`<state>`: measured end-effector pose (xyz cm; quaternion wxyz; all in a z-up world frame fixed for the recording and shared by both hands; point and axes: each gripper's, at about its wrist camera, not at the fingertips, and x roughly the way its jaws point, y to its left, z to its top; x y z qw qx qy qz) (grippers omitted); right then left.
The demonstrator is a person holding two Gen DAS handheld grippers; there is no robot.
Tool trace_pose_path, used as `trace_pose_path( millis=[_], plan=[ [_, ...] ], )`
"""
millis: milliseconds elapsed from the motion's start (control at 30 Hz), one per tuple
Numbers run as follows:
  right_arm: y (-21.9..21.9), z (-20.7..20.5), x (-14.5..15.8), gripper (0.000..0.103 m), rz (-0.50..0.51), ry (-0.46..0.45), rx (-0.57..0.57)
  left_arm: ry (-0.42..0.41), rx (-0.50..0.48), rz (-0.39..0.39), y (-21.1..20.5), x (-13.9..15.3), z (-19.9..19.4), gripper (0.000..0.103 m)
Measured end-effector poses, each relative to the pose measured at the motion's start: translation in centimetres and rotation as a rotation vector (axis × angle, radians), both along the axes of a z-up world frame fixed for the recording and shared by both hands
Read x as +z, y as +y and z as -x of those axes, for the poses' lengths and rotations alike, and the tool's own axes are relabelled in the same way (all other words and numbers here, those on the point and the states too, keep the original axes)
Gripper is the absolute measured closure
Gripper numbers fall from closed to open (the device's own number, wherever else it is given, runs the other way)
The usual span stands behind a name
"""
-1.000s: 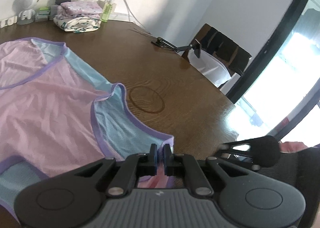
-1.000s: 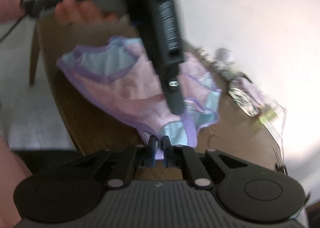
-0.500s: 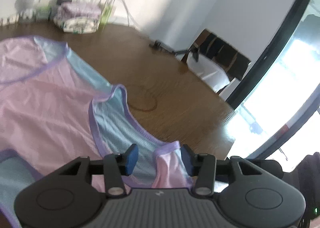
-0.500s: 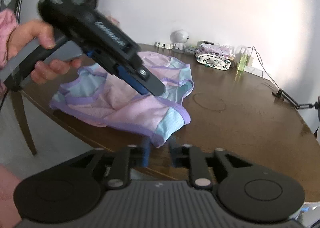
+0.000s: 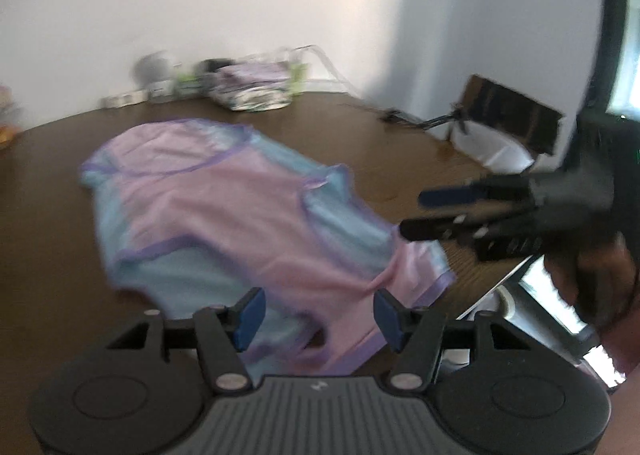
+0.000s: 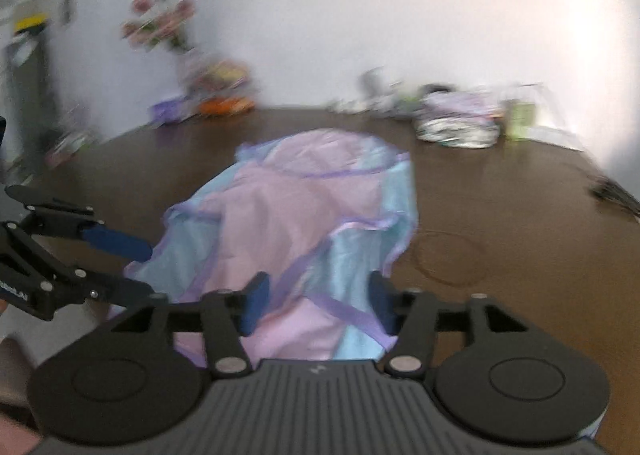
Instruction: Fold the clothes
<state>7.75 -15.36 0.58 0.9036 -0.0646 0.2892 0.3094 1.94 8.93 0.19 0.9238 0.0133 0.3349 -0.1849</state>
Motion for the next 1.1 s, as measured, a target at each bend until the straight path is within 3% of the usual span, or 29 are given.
trace_pose_path(
  millis=[67,133,200,367,467,533,600,667,733,800,833,1100],
  plan=[
    [0.3,-1.3,0.1,0.047,0.037,0.051,0.055,0.019,0.011,-0.015,0.1,-0.6,0.3,0.047],
    [0.4,-2.3,0.0,0.087,0.06,0.11,0.104,0.036,0.007,-0.031,0.0,-1.3,0.4,0.056],
    [0.1,-2.4,-0.4,0.095,0.06,0.162,0.128,0.052,0.001,-0.048,-0.1,-2.0,0.5,0.076],
    [-1.4,-2.0,-1.4,0.097,0.03,0.212,0.11,0.056,-0.02,-0.123,-0.9,-2.6,1.0,0.087],
    [-2.7,-1.7,-1.4,0.093,-0.043,0.23,0.104,0.038,-0.027,-0.093,-0.9,-1.9,1.1,0.086],
    [-3.4,-2.0,-0.6,0.077,-0.117,0.225,0.104,0.004,-0.032,-0.038,-0.5,-0.9,1.1,0.077],
    [-3.2,-2.6,0.0,0.065,-0.147,0.217,0.11,-0.017,-0.035,-0.032,-0.6,-0.3,0.5,0.048],
    [-2.1,-3.2,0.1,0.065,-0.127,0.228,0.137,-0.011,-0.036,-0.063,-1.2,-0.2,-0.4,0.048],
    [-0.5,-4.0,-0.2,0.064,-0.092,0.25,0.171,0.036,-0.047,-0.084,-1.7,-1.0,-1.4,0.054],
    [1.2,-4.8,-0.8,0.063,-0.06,0.258,0.197,0.084,-0.063,-0.093,-1.9,-1.9,-2.1,0.083],
    [1.8,-5.2,-1.0,0.063,-0.051,0.259,0.199,0.096,-0.066,-0.097,-1.8,-2.4,-2.2,0.087],
    [4.4,-9.6,-2.9,0.065,-0.005,0.265,0.109,0.109,-0.041,-0.052,0.2,-2.5,-1.0,0.091]
  ],
)
